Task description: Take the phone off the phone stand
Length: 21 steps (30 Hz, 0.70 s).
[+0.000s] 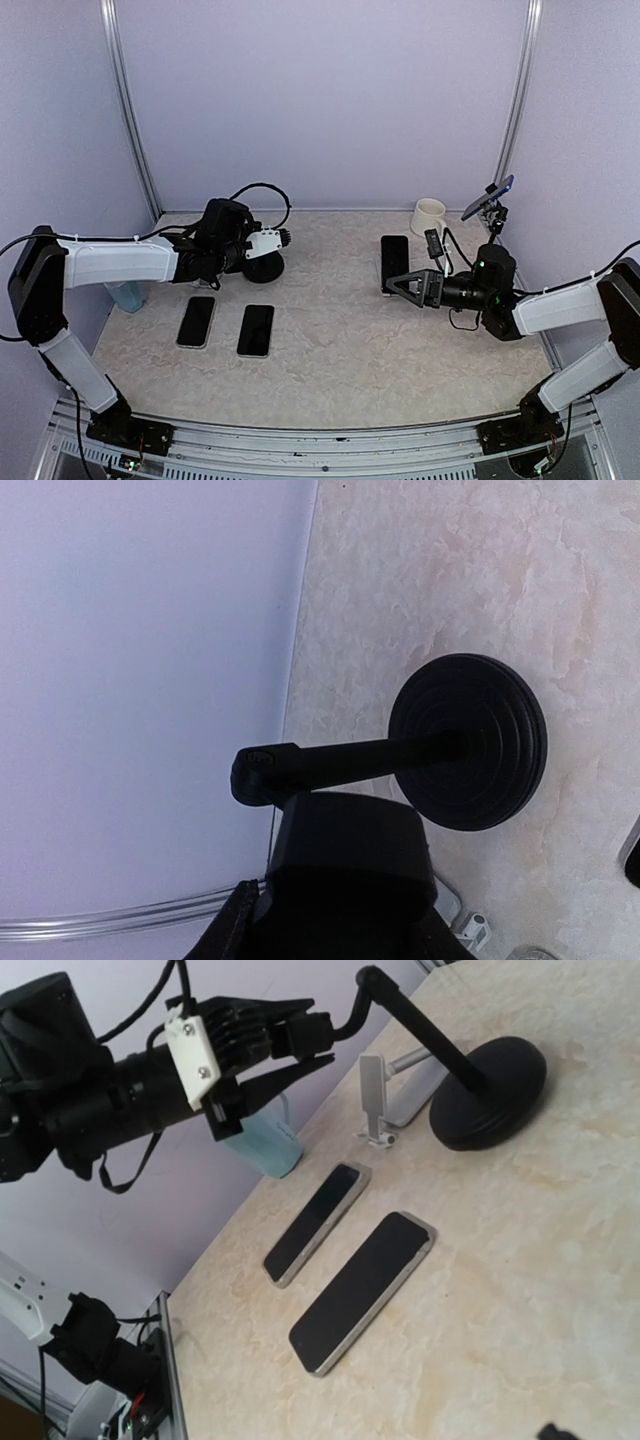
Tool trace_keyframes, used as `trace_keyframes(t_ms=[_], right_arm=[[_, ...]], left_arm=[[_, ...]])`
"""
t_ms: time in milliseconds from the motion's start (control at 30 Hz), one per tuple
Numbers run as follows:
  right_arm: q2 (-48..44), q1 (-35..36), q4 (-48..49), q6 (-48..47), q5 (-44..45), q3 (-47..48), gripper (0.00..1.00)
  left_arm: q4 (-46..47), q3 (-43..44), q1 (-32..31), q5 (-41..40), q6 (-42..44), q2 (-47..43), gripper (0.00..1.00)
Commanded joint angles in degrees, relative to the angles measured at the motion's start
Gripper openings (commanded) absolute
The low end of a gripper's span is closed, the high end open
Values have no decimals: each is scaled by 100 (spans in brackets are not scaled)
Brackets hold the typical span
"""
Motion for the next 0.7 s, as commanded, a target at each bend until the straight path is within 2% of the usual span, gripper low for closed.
trace_keyframes(t_ms=[0, 167, 267, 300, 533, 667], right_arm=[[87, -48, 93, -41, -94, 134, 94], [121, -57, 115, -23, -103, 144, 94], [108, -49, 89, -40, -103, 150, 94], [104, -51, 65, -46, -103, 153, 94], [-20, -51, -370, -267, 61, 285, 95], [-161, -48, -816, -451, 389, 428, 95]], left_arm=[[473, -49, 79, 298, -193, -292, 12], [559, -173, 116, 353, -222, -241, 15], [601, -189, 117, 311, -257, -174, 23], [596, -184, 117, 316, -285, -172, 28], [152, -125, 34, 493, -679, -480, 78], [52, -260, -117, 441, -1024, -802, 97]])
